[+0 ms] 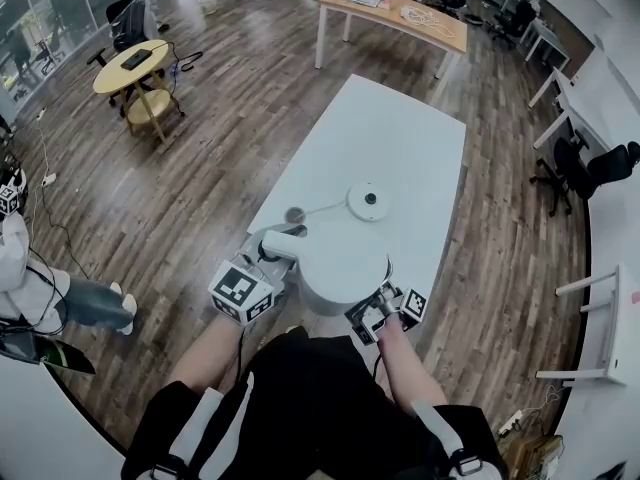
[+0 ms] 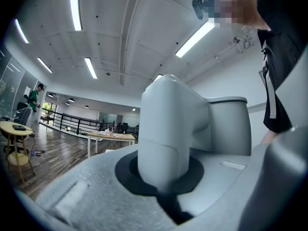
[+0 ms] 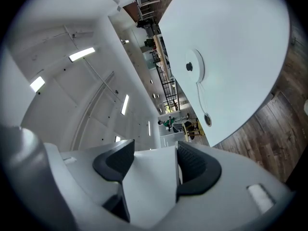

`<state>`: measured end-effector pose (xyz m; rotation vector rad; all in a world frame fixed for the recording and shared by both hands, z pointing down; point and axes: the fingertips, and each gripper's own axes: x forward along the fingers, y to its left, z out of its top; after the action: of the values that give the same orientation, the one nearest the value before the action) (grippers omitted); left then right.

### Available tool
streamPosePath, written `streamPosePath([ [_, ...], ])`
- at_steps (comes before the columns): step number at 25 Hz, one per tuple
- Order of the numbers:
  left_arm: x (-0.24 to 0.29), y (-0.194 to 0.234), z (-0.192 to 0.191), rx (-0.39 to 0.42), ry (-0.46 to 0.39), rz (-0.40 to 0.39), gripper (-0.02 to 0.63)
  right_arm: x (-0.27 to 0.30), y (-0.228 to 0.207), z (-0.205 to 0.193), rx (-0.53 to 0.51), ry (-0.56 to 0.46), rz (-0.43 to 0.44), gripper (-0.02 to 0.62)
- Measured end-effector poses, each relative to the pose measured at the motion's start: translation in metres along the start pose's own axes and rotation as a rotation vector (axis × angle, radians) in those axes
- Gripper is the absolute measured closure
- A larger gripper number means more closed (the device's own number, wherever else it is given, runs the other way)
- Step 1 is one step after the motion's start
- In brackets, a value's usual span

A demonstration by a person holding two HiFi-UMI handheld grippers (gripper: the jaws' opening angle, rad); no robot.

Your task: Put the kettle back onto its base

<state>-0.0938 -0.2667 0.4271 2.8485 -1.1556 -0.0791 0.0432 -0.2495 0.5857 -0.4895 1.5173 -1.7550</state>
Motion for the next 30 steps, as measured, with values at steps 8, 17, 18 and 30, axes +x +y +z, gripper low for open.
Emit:
streamPosePath([
  [8,0.027,0.017,-0.007,-0.012,0.013,-0.022,0.606,0.013,-0.005,0.025,0.005,-0.023,-0.007,0.321],
  [17,0.083,0.039,-0.01,-0.012,0.026,-0.019,0.607,0.037,-0.003,0.078,0.021,-0.023,-0.007,0.321],
  [18,0.09,0.041,-0.008,-0.009,0.023,-0.015,0.606,0.04,0.0,0.085,0.019,-0.018,-0.005,0.321],
  [30,0.145,0.071,-0.001,0.002,-0.028,0.03,0.606,0.074,0.011,0.145,-0.008,-0.005,-0.003,0.321],
])
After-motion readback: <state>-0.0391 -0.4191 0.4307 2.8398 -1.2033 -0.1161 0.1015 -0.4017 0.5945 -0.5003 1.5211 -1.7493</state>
